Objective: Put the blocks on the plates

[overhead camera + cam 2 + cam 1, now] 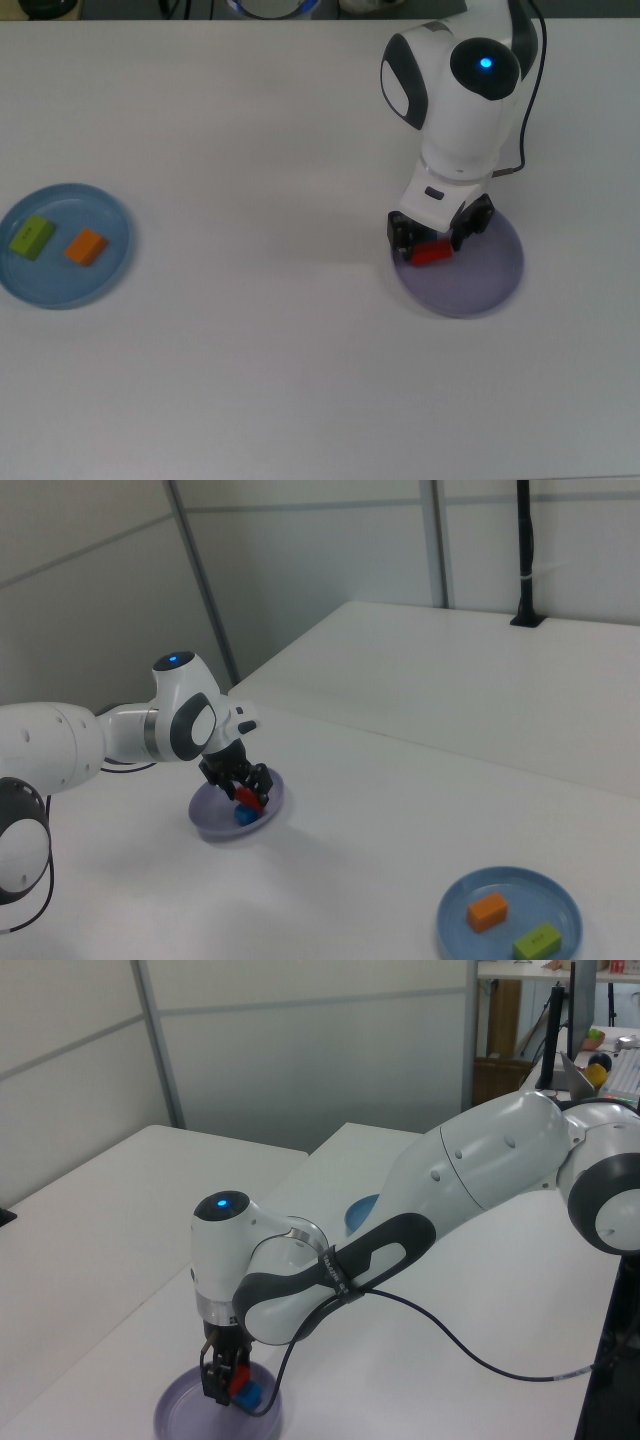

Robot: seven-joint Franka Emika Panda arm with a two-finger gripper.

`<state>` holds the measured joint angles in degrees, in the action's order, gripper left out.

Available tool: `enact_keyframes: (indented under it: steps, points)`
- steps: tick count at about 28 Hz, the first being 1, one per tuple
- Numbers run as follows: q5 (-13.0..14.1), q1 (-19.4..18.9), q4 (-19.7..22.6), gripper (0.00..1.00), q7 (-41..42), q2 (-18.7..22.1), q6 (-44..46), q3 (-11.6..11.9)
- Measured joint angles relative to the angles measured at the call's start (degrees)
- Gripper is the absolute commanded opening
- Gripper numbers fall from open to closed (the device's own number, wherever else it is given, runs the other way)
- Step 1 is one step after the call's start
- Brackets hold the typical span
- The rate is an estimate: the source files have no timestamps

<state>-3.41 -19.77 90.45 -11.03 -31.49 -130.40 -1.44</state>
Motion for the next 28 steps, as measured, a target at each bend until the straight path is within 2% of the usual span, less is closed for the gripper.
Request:
enact_keyframes:
  steps: [9,14,21,28]
  points:
    - [0.0,0.0,-0.3,1.00,-0.7,0.3,-0.1,0.1]
    - [0.0,0.1,-0.4,1.00,-2.8,2.1,0.3,0.9]
    - [0.0,0.3,-0.5,1.00,-3.8,7.7,8.8,5.2]
    - [-0.4,0.8,-0.5,1.00,-3.8,14.6,22.2,9.8]
